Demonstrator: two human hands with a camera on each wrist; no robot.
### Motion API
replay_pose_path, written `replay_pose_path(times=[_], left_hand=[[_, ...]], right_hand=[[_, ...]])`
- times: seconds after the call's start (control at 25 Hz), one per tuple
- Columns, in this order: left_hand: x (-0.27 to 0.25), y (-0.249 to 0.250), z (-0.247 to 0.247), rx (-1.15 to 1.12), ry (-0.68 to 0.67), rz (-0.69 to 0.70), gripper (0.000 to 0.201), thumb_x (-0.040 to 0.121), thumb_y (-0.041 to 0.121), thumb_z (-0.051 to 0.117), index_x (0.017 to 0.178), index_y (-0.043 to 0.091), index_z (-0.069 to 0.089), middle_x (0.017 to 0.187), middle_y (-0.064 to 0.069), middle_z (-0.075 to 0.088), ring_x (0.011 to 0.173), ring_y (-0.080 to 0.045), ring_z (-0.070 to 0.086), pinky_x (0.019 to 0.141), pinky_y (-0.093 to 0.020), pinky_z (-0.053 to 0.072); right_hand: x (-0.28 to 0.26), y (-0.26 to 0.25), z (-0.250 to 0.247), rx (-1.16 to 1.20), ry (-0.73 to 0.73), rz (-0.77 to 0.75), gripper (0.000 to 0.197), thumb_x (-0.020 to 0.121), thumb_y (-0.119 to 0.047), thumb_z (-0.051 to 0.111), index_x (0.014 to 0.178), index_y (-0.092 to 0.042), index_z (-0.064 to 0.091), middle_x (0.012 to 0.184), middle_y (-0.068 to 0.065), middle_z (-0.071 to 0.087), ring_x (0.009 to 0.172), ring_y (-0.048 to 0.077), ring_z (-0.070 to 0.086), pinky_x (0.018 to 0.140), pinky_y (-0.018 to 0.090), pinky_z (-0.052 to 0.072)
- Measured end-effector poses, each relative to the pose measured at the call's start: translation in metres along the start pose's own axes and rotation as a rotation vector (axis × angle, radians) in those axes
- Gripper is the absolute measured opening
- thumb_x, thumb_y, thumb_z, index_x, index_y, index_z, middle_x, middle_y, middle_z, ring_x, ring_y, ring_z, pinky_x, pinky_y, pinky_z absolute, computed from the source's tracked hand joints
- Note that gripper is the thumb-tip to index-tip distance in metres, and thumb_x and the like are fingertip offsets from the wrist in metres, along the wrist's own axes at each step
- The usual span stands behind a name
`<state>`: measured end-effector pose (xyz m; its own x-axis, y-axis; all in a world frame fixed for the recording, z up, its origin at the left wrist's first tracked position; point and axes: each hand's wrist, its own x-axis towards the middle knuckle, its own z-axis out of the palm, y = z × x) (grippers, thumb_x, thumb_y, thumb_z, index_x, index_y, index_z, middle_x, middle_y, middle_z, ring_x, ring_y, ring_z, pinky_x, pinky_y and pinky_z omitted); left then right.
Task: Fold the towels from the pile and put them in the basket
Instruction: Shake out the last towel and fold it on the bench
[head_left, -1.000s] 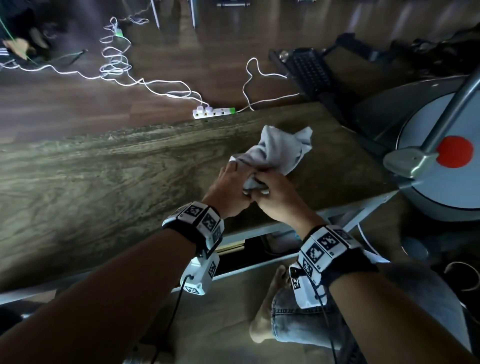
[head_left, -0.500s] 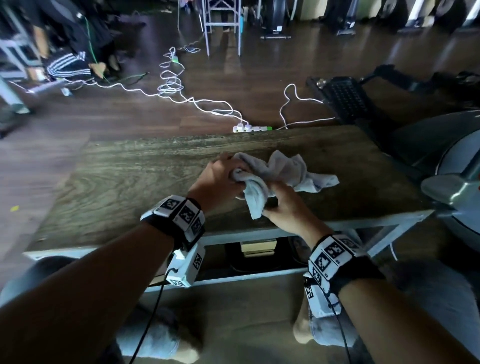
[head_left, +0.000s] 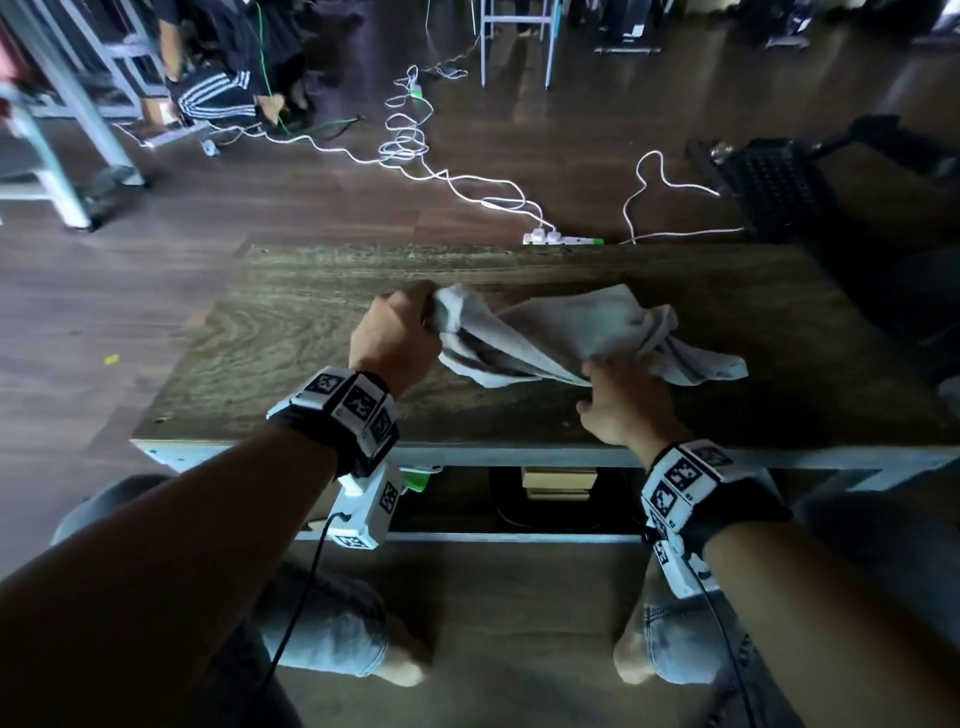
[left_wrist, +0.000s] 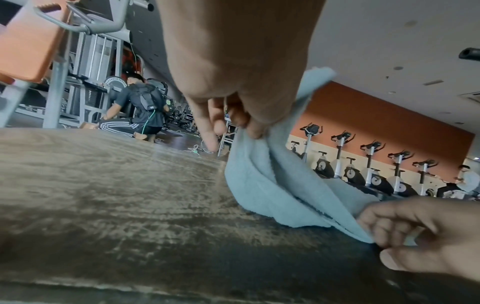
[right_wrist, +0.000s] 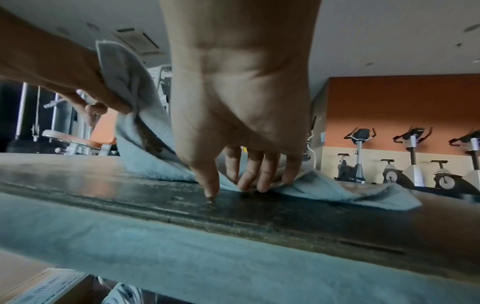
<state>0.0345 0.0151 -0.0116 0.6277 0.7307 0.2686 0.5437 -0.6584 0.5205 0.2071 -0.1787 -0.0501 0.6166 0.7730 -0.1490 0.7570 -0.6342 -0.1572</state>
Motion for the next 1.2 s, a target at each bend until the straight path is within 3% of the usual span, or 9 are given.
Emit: replay_pose_path(times=[0.12,0.2,0.32,0.48,0.64,0.76,0.96,1.08,1.2], left_hand=[[-0.006,0.007,0.004,0.108,-0.120,-0.211,0.040,0.084,0.023,0.056,0.120,0.012,0.042,0.119,-0.022,0.047,0.113,-0.039,0.045,0.086,-0.051,0.045],[-0.016,0.023,0.017,0.212,-0.157,-0.150,0.060,0.075,0.019,0.063,0.128,0.013,0.036,0.124,-0.021,0.036,0.116,-0.039,0.035,0.090,-0.053,0.043],[-0.021,0.045,0.043,0.296,-0.264,0.146,0.068,0.074,0.023,0.067,0.136,0.028,0.039,0.138,-0.010,0.034,0.125,-0.032,0.032,0.100,-0.049,0.037],[-0.025,0.058,0.078,0.366,-0.554,0.125,0.073,0.085,0.028,0.062,0.148,0.029,0.025,0.153,-0.004,0.029,0.140,-0.031,0.023,0.111,-0.054,0.022],[-0.025,0.055,0.085,0.412,-0.437,0.156,0.056,0.088,0.029,0.061,0.140,0.022,0.040,0.144,-0.008,0.038,0.134,-0.032,0.035,0.106,-0.051,0.034],[-0.017,0.051,0.080,0.370,-0.503,0.136,0.058,0.084,0.020,0.060,0.139,0.016,0.042,0.133,-0.009,0.045,0.128,-0.033,0.042,0.101,-0.051,0.043],[-0.008,0.029,0.068,0.361,-0.544,0.086,0.017,0.075,0.024,0.058,0.090,0.017,0.059,0.112,-0.001,0.051,0.104,-0.026,0.054,0.081,-0.043,0.053],[-0.008,0.022,0.067,0.433,-0.484,0.011,0.039,0.075,0.038,0.061,0.104,0.013,0.057,0.116,-0.009,0.058,0.100,-0.031,0.058,0.081,-0.043,0.050],[-0.017,0.047,0.072,0.351,-0.430,0.106,0.060,0.077,0.055,0.065,0.125,0.023,0.049,0.128,-0.004,0.052,0.119,-0.028,0.050,0.101,-0.048,0.038]], right_hand=[[-0.001,0.002,0.010,0.012,0.108,-0.026,0.005,0.086,-0.021,0.062,0.089,-0.024,0.064,0.105,0.007,0.058,0.105,0.034,0.055,0.085,0.045,0.050],[-0.003,0.001,0.015,0.034,0.158,-0.068,0.002,0.084,-0.022,0.063,0.085,-0.024,0.063,0.113,0.008,0.051,0.112,0.033,0.048,0.088,0.046,0.048],[-0.007,0.002,0.025,0.031,0.199,-0.109,0.025,0.086,-0.029,0.062,0.109,-0.020,0.060,0.134,0.008,0.042,0.129,0.032,0.035,0.098,0.045,0.043],[-0.009,0.002,0.033,0.137,0.108,-0.097,0.050,0.089,-0.034,0.059,0.135,-0.019,0.046,0.143,0.004,0.038,0.136,0.029,0.032,0.105,0.044,0.039],[-0.009,0.014,0.028,0.147,0.110,-0.080,0.046,0.087,-0.035,0.061,0.129,-0.021,0.050,0.149,0.005,0.027,0.141,0.032,0.024,0.107,0.048,0.039],[-0.011,0.019,0.028,0.059,0.110,-0.063,0.040,0.086,-0.037,0.061,0.119,-0.016,0.054,0.155,0.008,0.009,0.143,0.034,0.012,0.107,0.050,0.038],[-0.011,0.024,0.025,0.041,0.242,-0.088,0.040,0.082,-0.031,0.064,0.115,-0.010,0.057,0.161,0.011,0.011,0.144,0.040,0.015,0.111,0.057,0.033],[-0.011,0.022,0.024,0.049,0.199,-0.150,0.039,0.084,-0.029,0.060,0.114,-0.005,0.060,0.149,0.006,0.036,0.135,0.036,0.032,0.105,0.057,0.038],[-0.014,0.013,0.025,0.074,0.196,-0.244,0.039,0.085,-0.028,0.058,0.119,-0.008,0.060,0.146,0.002,0.042,0.131,0.030,0.038,0.109,0.049,0.036]])
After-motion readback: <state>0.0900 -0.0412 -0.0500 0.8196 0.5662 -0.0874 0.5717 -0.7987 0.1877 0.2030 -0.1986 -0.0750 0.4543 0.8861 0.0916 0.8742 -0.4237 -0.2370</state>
